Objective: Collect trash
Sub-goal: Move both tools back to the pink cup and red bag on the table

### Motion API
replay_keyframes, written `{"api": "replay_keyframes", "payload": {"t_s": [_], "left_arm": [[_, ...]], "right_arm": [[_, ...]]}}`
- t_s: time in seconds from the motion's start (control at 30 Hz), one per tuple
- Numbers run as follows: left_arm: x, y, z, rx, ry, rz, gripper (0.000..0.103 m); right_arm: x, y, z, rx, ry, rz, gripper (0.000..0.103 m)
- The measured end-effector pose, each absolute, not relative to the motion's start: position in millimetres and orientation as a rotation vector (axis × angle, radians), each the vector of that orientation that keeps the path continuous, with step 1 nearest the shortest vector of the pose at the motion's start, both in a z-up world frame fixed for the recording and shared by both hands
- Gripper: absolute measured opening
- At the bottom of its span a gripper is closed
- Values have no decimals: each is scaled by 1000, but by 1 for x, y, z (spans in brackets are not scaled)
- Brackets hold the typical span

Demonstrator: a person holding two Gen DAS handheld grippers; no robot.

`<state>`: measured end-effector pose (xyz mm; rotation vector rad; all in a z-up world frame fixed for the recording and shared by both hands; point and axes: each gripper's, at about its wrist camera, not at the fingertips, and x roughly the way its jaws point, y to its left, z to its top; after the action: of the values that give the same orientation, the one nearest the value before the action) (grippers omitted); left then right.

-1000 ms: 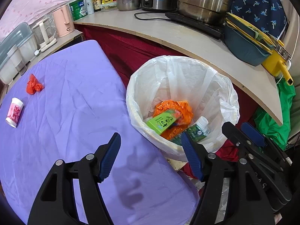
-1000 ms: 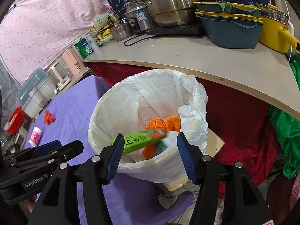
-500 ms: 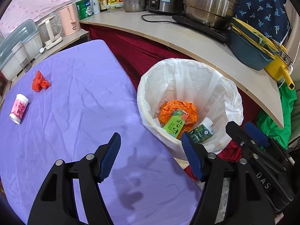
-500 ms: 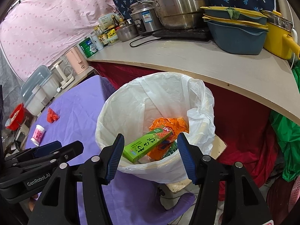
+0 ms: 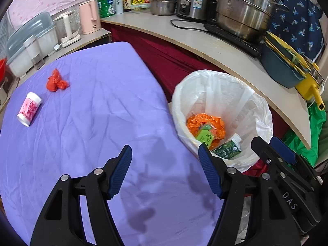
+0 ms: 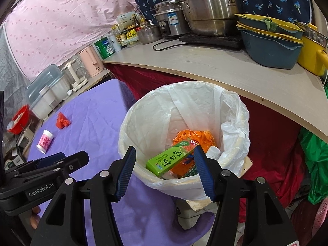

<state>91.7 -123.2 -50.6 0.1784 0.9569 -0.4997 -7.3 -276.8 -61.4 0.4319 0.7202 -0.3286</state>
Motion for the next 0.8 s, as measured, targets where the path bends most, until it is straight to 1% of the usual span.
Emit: {"api": "replay_keyframes", "payload": {"t_s": [0.03,0.07,0.1,0.47,0.8], "left_arm": [[93,-120,-50,174,957,-496,66],[94,-117,-50,168,954,-489,71],[95,-113,-49,163,949,-481,72],[111,-74,-48,105,949,-420,72],[130,-22,-52,66,952,-319,74]], "right_arm": [[-6,-276,-61,429,721,-326,57],[-5,-273,-61,424,722,-322,57],[-3,-270,-60,420,722,-318,57],[20,-239,-51,370,734,-266,57],[53,-200,-52,320,762,-186,57]]}}
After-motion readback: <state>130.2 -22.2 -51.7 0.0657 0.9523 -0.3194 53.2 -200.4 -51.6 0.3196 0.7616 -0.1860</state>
